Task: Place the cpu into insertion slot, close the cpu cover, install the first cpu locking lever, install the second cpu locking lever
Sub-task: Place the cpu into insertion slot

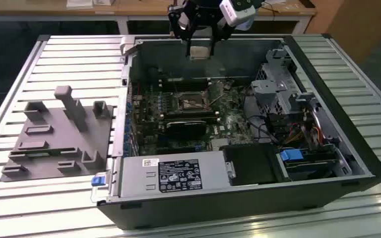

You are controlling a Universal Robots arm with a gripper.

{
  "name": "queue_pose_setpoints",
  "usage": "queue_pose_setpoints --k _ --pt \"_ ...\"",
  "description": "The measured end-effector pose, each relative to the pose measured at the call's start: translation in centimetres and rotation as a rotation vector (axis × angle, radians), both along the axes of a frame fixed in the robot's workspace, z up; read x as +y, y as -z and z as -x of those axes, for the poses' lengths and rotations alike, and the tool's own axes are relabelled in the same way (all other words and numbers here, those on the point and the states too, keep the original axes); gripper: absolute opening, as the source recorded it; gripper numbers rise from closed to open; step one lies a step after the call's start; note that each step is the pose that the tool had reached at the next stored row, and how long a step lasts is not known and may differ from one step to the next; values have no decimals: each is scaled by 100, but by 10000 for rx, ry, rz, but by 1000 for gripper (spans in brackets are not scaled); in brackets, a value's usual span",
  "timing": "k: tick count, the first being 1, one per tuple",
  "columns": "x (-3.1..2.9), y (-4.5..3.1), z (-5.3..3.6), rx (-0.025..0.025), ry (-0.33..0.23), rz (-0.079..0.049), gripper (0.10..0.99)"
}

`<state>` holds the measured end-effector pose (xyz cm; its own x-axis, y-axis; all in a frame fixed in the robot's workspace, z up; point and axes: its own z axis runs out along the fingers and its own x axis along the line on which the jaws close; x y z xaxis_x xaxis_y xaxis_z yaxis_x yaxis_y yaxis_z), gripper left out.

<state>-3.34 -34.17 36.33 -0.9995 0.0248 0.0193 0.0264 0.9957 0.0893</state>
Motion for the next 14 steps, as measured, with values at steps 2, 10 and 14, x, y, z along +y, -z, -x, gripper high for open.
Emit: queue_pose_setpoints --k 2,10,14 --pt "0 0 0 0 0 -1 537" --pt "0 0 0 -1 0 -1 537" --pt "0 16 0 0 0 1 537"
